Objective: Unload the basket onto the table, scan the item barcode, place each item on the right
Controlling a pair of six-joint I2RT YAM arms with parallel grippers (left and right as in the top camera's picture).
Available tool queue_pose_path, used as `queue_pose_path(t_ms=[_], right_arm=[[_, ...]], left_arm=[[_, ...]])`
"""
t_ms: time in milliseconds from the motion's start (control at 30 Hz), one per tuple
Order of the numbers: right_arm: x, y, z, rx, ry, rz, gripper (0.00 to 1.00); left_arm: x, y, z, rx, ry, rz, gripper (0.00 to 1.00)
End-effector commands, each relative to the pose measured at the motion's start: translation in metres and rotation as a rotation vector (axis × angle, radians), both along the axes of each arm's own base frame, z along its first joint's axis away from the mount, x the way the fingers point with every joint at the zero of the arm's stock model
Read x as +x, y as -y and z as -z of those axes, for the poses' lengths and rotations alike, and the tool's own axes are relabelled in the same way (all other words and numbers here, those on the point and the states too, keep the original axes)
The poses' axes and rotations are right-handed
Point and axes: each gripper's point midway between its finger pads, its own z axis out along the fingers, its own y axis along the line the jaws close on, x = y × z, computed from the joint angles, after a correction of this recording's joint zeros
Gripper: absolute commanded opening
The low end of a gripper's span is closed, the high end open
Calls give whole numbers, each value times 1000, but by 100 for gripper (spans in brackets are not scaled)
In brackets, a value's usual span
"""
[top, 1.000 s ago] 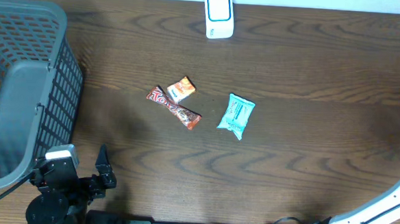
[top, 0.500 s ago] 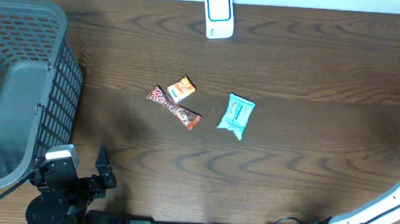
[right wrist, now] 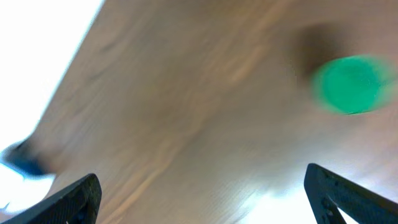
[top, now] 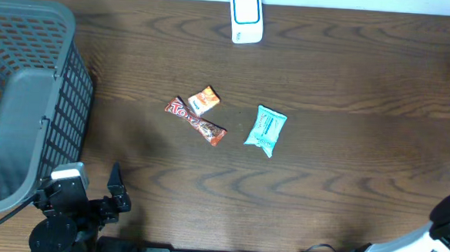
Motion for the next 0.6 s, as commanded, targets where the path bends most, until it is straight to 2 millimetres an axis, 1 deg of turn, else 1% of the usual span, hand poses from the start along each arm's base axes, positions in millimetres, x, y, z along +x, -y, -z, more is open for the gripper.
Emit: queue_pose_path(t_ms=[0, 100, 133, 167, 233, 367, 400, 433, 467, 567], right_arm=[[29, -82, -14, 134, 70, -201, 99], [35, -141, -2, 106, -35, -339, 98], [36, -162, 4, 63, -86, -386, 96], [36, -176, 7, 28, -119, -421, 96], [34, -215, 13, -37, -175, -518, 96], [27, -301, 15, -76, -193, -736, 98], [24, -328, 17, -116, -198, -807, 99], [22, -336, 18, -149, -207, -829, 99], [20, -347, 22, -229, -226, -858, 99], [14, -368, 35, -430, -291, -920, 99]], left_arm=[[0, 2, 0, -7, 2, 8, 98], [0, 2, 0, -7, 2, 8, 98], [0, 2, 0, -7, 2, 8, 98], [0, 2, 1, -7, 2, 8, 98], [0, 2, 0, -7, 3, 8, 98], [0, 2, 1, -7, 2, 8, 98], [0, 2, 0, -7, 2, 8, 98], [0, 2, 0, -7, 2, 8, 98], [0, 2, 0, -7, 2, 8, 98], [0, 2, 0, -7, 3, 8, 98]])
